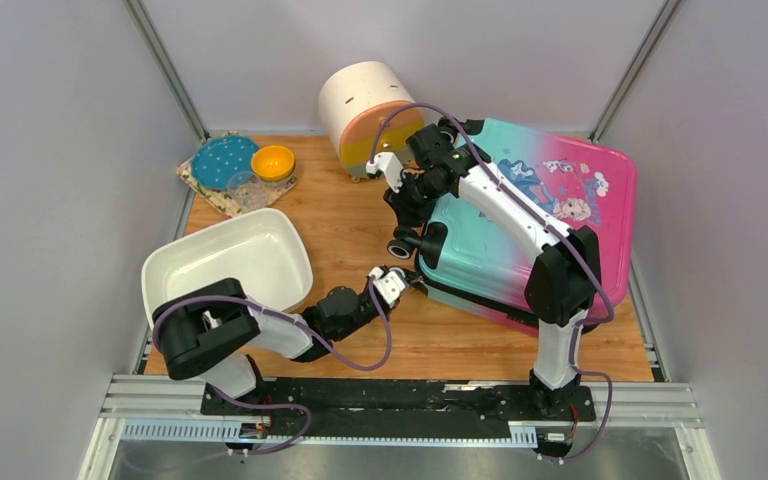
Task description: Open, take out, and arrange the luggage
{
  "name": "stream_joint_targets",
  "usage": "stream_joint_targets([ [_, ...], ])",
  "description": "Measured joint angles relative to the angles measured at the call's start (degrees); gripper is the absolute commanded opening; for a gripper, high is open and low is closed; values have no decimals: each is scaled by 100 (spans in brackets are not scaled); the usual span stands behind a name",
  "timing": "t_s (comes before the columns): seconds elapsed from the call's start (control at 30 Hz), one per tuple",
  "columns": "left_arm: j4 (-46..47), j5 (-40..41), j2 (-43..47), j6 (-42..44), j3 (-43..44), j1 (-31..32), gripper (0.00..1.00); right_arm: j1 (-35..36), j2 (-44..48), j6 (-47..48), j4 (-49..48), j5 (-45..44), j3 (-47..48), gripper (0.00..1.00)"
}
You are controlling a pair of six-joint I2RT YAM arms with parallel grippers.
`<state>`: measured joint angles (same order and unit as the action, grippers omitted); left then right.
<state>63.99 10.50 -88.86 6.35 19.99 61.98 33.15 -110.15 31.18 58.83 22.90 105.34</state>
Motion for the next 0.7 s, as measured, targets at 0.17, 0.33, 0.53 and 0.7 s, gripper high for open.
stream_joint_targets([
  [0.17, -221, -658, 155, -192, -7, -439, 0, -7, 7, 302, 76, 297, -31, 20],
  [0.33, -420, -1329, 203, -487, 66, -872, 0, -24, 7, 525, 208, 673, -42, 20],
  [0.53, -632, -2341, 188, -643, 234, -1508, 0, -46, 11, 640, 238, 999, -83, 19],
  [0.7, -785, -2933, -2, -743, 505, -1978, 0, -72, 24, 713, 234, 1147, -98, 19],
])
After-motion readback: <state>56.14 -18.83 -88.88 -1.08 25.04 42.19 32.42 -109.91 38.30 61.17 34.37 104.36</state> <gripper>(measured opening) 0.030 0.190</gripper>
